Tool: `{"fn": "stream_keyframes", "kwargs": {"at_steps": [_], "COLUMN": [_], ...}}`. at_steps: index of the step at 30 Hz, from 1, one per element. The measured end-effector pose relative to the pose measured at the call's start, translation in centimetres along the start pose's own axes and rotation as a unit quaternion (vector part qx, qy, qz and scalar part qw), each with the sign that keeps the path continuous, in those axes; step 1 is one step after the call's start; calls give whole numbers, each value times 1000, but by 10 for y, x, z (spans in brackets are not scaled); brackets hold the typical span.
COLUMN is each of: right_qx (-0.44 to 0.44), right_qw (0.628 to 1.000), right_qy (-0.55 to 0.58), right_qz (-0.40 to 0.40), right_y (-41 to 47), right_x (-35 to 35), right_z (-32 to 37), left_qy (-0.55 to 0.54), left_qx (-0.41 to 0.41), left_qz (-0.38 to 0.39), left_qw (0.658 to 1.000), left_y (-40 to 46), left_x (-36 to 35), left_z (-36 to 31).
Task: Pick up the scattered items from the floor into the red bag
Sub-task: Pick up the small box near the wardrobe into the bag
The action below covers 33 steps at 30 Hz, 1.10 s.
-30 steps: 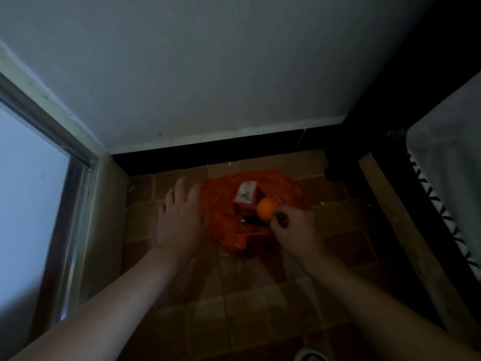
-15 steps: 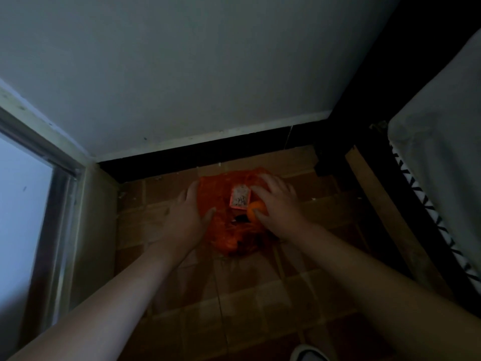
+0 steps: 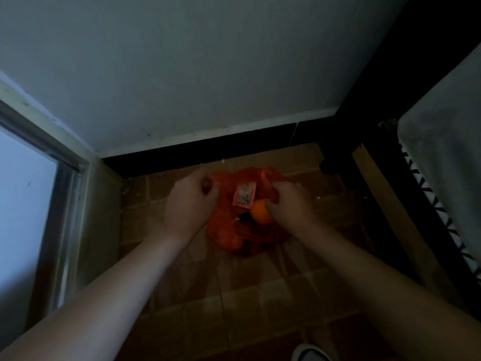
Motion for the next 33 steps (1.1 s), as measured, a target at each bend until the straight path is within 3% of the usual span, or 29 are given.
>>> {"fn": "stream_keyframes", "kwargs": {"at_steps": [3, 6, 11, 18, 20, 23, 29, 33], "right_qx": [-7, 51, 141, 151, 135, 62, -2, -32], "right_qw": [985, 952, 915, 881, 886, 899, 895, 919], "right_qy": [147, 246, 272, 312, 321, 369, 363, 332], "right_qz": [-87, -172, -263, -323, -305, -229, -258, -209], "right_y": [-11, -25, -46, -63, -56, -50, -74, -84], "right_x": [47, 104, 159, 195, 190, 160, 190, 227], "right_z": [-3, 13, 42, 54, 55, 50, 55, 68], "left_qy": [-78, -160, -185, -178, -176, -161, -146, -148], "left_qx": [-75, -137, -188, -196, -179, -104, -74, -64], "left_qz": [-59, -108, -137, -168, -163, -98, -75, -131], "left_qw": [992, 972, 955, 949, 954, 977, 984, 978], "left_y": [1, -3, -14, -24, -18, -8, -43, -48], "left_x": [31, 64, 96, 118, 120, 101, 116, 174], "left_z": [-50, -94, -127, -122, -120, -107, -124, -150]}}
Point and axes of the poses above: each hand's wrist, its own y-axis towards the middle knuckle, its own x-axis out of the back of the hand, z = x × y, the point moved 8 cm from there along y, towards the middle knuckle, and after that the axes turned 3 degrees about -z, right-handed, at the moved point
